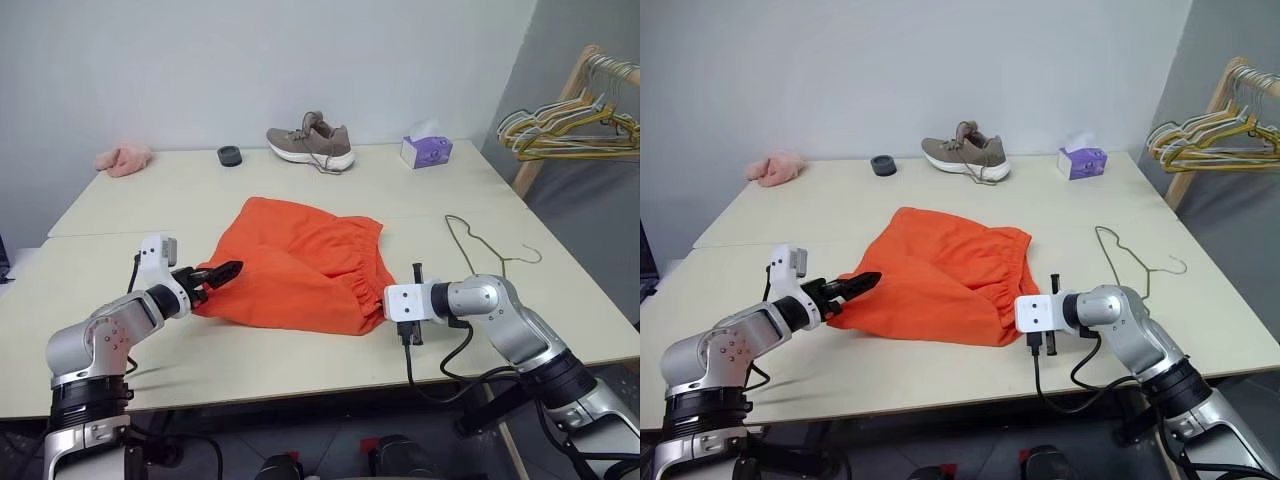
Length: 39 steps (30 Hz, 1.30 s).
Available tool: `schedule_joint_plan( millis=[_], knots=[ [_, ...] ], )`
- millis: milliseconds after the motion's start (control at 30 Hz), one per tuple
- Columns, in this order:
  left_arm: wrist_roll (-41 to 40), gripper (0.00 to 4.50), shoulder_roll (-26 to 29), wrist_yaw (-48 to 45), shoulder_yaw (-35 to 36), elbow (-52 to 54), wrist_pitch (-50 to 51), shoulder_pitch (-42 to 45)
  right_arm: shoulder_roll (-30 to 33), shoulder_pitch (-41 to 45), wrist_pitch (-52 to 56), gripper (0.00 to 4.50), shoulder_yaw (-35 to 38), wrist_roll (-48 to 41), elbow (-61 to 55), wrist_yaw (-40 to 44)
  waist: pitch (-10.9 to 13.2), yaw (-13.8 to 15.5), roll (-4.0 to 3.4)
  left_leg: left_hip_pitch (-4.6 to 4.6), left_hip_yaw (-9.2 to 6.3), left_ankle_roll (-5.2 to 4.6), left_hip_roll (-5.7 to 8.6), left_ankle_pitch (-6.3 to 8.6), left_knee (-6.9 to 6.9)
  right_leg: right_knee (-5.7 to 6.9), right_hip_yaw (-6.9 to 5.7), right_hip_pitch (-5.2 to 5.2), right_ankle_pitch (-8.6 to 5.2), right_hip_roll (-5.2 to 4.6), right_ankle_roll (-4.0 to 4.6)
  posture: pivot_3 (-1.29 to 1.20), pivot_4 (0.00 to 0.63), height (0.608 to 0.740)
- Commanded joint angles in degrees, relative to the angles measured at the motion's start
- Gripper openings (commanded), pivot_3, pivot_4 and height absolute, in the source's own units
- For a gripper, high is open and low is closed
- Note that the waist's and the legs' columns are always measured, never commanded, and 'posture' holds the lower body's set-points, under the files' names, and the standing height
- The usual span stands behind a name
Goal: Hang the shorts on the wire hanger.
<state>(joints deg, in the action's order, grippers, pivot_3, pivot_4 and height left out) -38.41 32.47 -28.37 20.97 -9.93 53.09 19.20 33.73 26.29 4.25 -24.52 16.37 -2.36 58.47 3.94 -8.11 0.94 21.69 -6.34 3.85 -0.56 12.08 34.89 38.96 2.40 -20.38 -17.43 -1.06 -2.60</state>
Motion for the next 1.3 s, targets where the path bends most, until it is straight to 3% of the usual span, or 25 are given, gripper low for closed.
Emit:
schedule_joint_plan(
  millis=[33, 300, 333, 400, 567, 800, 1133, 1233, 1300],
  knots=[
    [-0.03, 4.49, 0.2, -1.31, -1.27, -0.04, 0.98, 2.15, 0.04, 0.97, -0.15, 0.0, 0.73, -0.17, -2.03, -0.49, 0.0, 0.04, 0.0, 0.01, 0.0, 0.0, 0.0, 0.0, 0.0, 0.0, 0.0, 0.0, 0.0, 0.0, 0.0, -0.13, 0.0, 0.74],
    [0.85, 4.49, -0.15, -3.69, -4.35, -2.3, 1.86, 5.11, -0.1, 0.85, -0.08, 0.0, 0.68, -0.06, -2.31, -0.34, 0.0, 0.02, 0.01, 0.0, -0.01, 0.05, 0.01, -0.03, 0.01, 0.01, 0.0, 0.01, 0.01, 0.0, -0.01, -0.13, 0.0, 0.74],
    [0.86, 4.3, -0.12, -4.03, -4.56, -2.48, 1.99, 5.29, -0.11, 0.83, -0.05, 0.0, 0.69, -0.05, -2.34, -0.35, 0.0, 0.02, 0.01, 0.0, -0.01, 0.05, 0.01, -0.03, 0.01, 0.01, 0.0, 0.01, 0.01, 0.0, -0.01, -0.13, 0.0, 0.74],
    [1.03, 3.89, 0.13, -4.87, -5.18, -2.58, 2.28, 5.17, -0.13, 0.71, 0.07, 0.0, 0.73, -0.07, -2.53, -0.41, 0.0, -0.03, 0.0, 0.0, 0.0, 0.05, 0.01, -0.03, 0.01, 0.0, 0.0, 0.01, 0.01, 0.0, -0.01, -0.13, 0.0, 0.74],
    [-0.1, 2.26, 0.83, -6.59, -3.94, -0.78, 3.04, 3.17, -0.12, 0.42, 0.83, 0.0, 1.35, -0.79, -3.11, -0.34, 0.0, -0.12, 0.0, 0.0, 0.0, 0.05, 0.01, -0.03, 0.0, 0.0, 0.01, 0.0, 0.01, 0.0, -0.01, -0.13, 0.0, 0.74],
    [-10.49, 0.01, 1.2, -10.43, 5.38, 7.16, 6.28, 0.02, -0.69, -0.05, 8.08, 0.0, 3.98, -5.62, -5.75, 0.87, 0.0, -0.03, 0.01, 0.01, -0.01, 0.05, -0.01, -0.03, 0.0, 0.01, 0.0, -0.01, 0.01, -0.01, -0.01, -0.13, 0.0, 0.74],
    [-31.88, 0.01, 1.07, -3.99, 18.09, 24.25, 14.85, -8.82, 0.18, -1.55, 11.68, 0.0, 4.39, -6.12, -7.96, -1.37, 0.0, -0.09, 0.01, 0.02, 0.04, 0.05, -0.02, -0.02, -0.01, -0.01, 0.06, -0.02, 0.0, -0.04, 0.0, -0.12, 0.0, 0.74],
    [-40.72, 0.01, -0.64, -1.9, 21.47, 34.14, 17.42, -25.43, -0.52, -2.41, 13.08, 0.0, 3.76, -5.1, -8.59, -2.95, -0.02, -0.41, -0.04, 0.0, 0.11, 0.06, -0.05, -0.01, -0.02, -0.01, 0.12, -0.04, -0.01, -0.04, 0.02, -0.1, 0.0, 0.74],
    [-42.08, 0.01, -1.3, -2.07, 21.52, 37.99, 16.71, -33.74, -1.48, -3.04, 14.53, 0.0, 3.33, -4.45, -8.66, -4.49, -0.02, -0.56, 0.01, -0.1, 0.24, 0.14, -0.07, 0.05, -0.03, 0.0, 0.25, -0.01, -0.05, -0.08, 0.08, -0.09, 0.0, 0.74]
  ],
)
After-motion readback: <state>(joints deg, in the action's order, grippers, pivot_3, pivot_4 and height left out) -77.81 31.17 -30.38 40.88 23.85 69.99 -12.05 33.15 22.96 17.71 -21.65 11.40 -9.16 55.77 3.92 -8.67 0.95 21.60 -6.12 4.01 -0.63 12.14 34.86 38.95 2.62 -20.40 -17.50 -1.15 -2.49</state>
